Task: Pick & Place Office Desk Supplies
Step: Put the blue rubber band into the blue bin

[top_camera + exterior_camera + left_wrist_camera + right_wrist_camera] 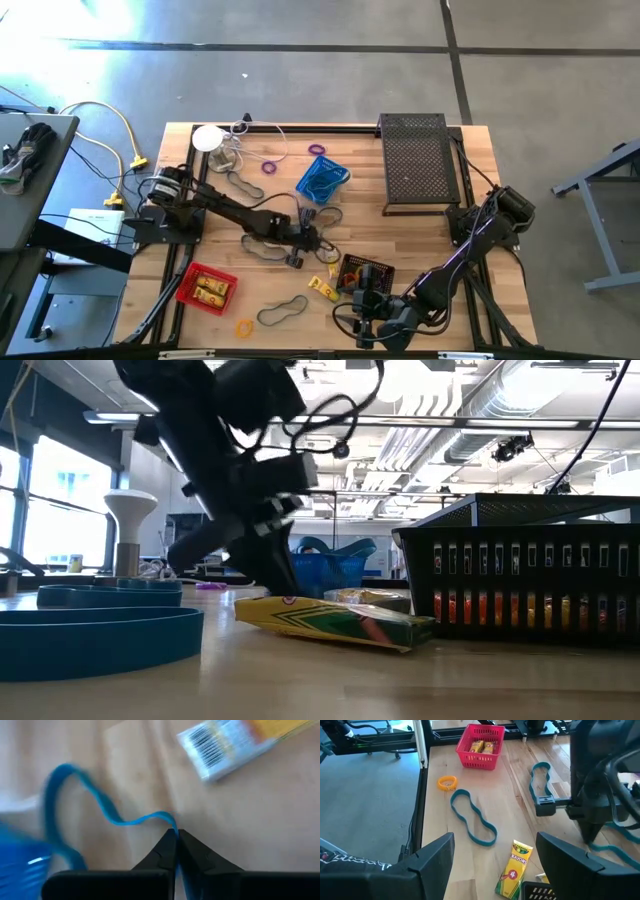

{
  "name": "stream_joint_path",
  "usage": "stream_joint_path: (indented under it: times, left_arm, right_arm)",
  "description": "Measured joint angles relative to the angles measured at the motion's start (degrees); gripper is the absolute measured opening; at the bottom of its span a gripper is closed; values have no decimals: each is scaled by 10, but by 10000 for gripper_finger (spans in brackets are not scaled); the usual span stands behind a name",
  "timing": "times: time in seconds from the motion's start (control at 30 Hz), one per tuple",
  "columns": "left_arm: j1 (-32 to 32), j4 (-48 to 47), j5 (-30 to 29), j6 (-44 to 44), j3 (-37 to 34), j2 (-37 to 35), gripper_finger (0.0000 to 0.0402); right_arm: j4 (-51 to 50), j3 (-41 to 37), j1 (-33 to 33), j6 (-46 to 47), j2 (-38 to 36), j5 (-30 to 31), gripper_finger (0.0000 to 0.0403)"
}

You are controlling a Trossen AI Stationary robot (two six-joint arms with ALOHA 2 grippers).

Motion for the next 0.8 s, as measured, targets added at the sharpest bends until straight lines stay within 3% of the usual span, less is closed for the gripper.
stream_joint_path:
  times: [0.1, 0.43, 0.6, 0.8]
  left_arm:
    - [-27, -2, -38, 27, 0, -22, 2]
    - [-71, -25, -57, 42, 19, -178, 1]
    - [-31, -15, -54, 44, 30, -248, 1]
    - [71, 63, 34, -9, 36, -265, 1]
  right_arm:
    - [0, 0, 0, 0, 0, 0, 270]
    - [-4, 0, 13, 6, 0, -2, 270]
    - [-3, 0, 20, 6, 0, 1, 270]
    - [-2, 0, 20, 6, 0, 2, 270]
